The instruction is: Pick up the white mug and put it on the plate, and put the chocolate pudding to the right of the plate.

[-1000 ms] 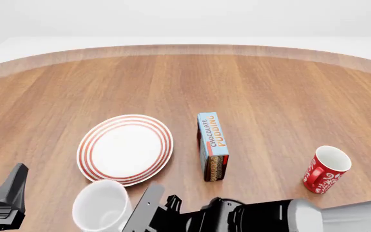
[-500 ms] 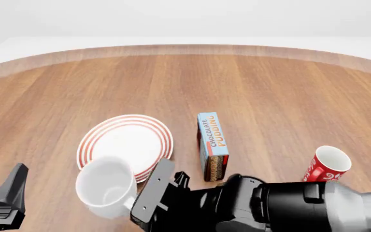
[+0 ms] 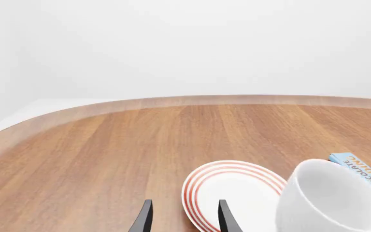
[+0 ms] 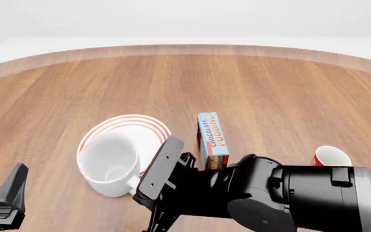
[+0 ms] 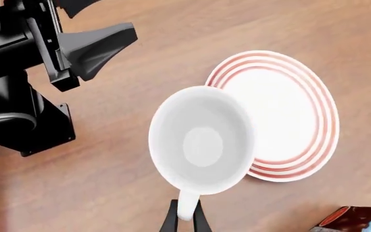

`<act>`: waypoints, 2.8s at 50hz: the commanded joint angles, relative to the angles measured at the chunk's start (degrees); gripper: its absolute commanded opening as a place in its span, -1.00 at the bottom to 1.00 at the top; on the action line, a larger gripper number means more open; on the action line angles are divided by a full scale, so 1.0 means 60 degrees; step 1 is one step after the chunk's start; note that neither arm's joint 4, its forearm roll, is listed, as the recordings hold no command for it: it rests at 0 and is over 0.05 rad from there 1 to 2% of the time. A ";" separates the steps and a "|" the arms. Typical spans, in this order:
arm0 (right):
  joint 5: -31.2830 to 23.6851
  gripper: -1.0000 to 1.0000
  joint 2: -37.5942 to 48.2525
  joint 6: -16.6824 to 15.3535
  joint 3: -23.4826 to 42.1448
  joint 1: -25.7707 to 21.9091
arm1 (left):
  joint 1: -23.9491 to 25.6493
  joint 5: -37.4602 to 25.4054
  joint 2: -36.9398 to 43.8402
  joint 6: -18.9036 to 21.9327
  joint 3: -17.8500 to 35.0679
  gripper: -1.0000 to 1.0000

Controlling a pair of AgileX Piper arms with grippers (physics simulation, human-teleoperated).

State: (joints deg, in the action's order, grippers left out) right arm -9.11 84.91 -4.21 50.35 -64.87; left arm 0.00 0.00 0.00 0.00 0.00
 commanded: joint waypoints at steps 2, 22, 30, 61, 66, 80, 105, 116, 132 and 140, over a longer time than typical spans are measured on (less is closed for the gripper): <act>-0.0062 -1.00 -0.0243 0.0094 0.0205 0.0284 | 0.0000 0.0000 0.0000 0.0000 0.0000 1.00; 0.0015 -1.00 0.0041 0.0303 0.0595 0.0532 | 0.0000 0.0000 0.0000 0.0000 0.0000 1.00; 0.0044 -1.00 -0.0003 0.0384 0.0656 0.0584 | 0.0000 0.0000 0.0000 0.0000 0.0000 1.00; -0.0288 -1.00 0.0229 0.0415 0.1307 0.1153 | 0.0000 0.0000 0.0000 0.0000 0.0000 1.00; -0.0294 -1.00 0.0311 0.0414 0.1390 0.1231 | 0.0000 0.0000 0.0000 0.0000 0.0000 1.00; -0.0289 -1.00 0.0590 0.0406 0.1624 0.1390 | 0.0000 0.0000 0.0000 0.0000 0.0000 1.00; -0.0069 -1.00 0.1228 0.0377 0.2032 0.1763 | 0.0000 0.0000 0.0000 0.0000 0.0000 1.00; 0.0057 -1.00 0.1554 0.0419 0.2187 0.1935 | 0.0000 0.0000 0.0000 0.0000 0.0000 1.00; 0.0145 -1.00 0.1935 0.0515 0.2406 0.2057 | 0.0000 0.0000 0.0000 0.0000 0.0000 1.00; 0.0240 -1.00 0.2154 0.0558 0.2498 0.2119 | 0.0000 0.0000 0.0000 0.0000 0.0000 1.00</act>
State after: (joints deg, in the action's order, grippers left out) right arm -8.24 96.42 -1.52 64.33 -52.68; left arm 0.00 0.00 0.00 0.00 0.00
